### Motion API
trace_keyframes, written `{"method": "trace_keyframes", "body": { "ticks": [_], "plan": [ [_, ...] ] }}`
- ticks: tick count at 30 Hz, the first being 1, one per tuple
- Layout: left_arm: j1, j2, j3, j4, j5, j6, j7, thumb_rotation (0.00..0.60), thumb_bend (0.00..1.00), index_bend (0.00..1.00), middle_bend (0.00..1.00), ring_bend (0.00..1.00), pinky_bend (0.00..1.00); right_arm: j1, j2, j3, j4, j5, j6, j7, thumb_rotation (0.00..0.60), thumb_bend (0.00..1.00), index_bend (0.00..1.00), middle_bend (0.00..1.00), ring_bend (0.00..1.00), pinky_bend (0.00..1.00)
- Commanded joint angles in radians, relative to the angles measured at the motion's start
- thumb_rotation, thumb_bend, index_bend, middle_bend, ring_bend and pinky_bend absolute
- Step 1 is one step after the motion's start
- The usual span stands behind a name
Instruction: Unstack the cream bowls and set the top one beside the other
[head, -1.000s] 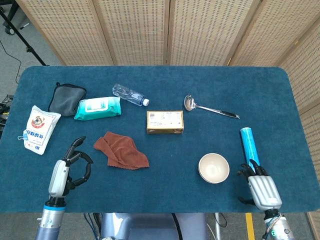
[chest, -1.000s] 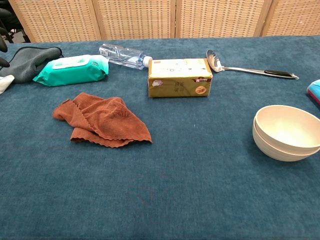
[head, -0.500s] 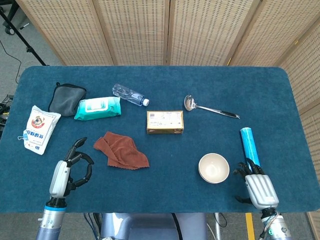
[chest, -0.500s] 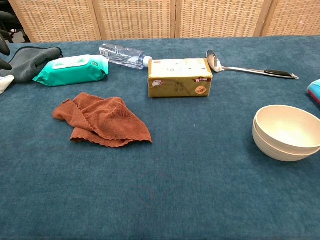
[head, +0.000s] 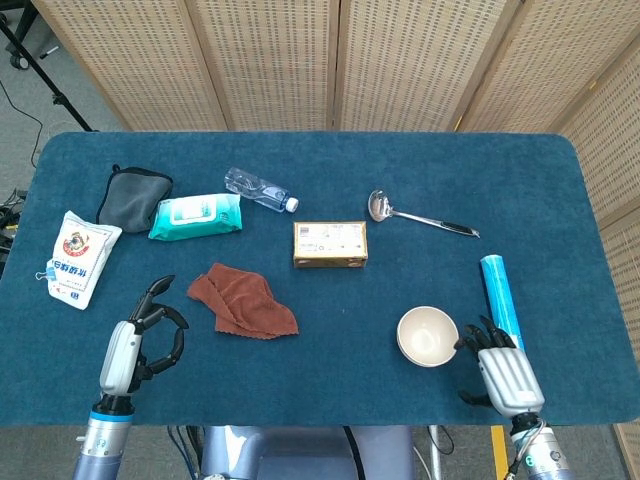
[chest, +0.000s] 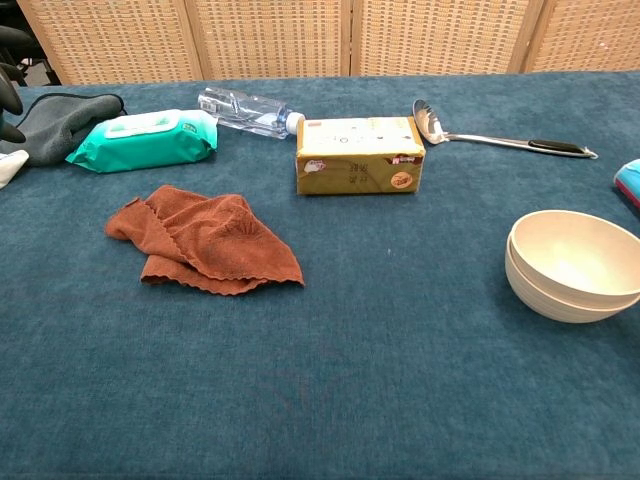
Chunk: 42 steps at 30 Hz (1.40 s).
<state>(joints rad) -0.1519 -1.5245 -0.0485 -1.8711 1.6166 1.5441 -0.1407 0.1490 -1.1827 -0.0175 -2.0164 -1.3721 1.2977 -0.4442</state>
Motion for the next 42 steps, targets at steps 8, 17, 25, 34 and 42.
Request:
{"method": "trace_keyframes", "body": {
  "ticks": [8,17,25,34,42],
  "plan": [
    [0.001,0.005,0.002,-0.009,0.003,0.002,-0.004,0.6,0.5,0.56,0.17,0.16,0.35,0.009,-0.011,-0.003,-0.014,0.002,-0.006,-0.02,0.6,0.05,0.34,0.21,0.02,0.16],
    [0.001,0.005,0.005,-0.012,0.004,-0.001,-0.005,0.6,0.5,0.56,0.17,0.16,0.35,0.012,-0.044,-0.006,-0.005,0.0,-0.008,-0.012,0.6,0.05,0.36,0.21,0.03,0.16],
    [0.002,0.009,0.009,-0.023,0.009,0.0,-0.011,0.6,0.5,0.56,0.17,0.16,0.35,0.023,-0.097,0.0,0.027,0.018,-0.021,-0.01,0.6,0.05,0.37,0.21,0.03,0.16],
    [0.003,0.014,0.01,-0.03,0.01,0.0,-0.021,0.6,0.5,0.56,0.17,0.16,0.35,0.039,-0.152,0.01,0.064,0.041,-0.037,-0.011,0.6,0.05,0.38,0.21,0.04,0.17],
    [0.001,0.008,0.029,-0.028,0.014,-0.018,-0.025,0.6,0.5,0.56,0.17,0.16,0.35,0.05,-0.186,0.02,0.098,0.049,-0.04,-0.003,0.6,0.05,0.4,0.22,0.04,0.18]
  ]
}}
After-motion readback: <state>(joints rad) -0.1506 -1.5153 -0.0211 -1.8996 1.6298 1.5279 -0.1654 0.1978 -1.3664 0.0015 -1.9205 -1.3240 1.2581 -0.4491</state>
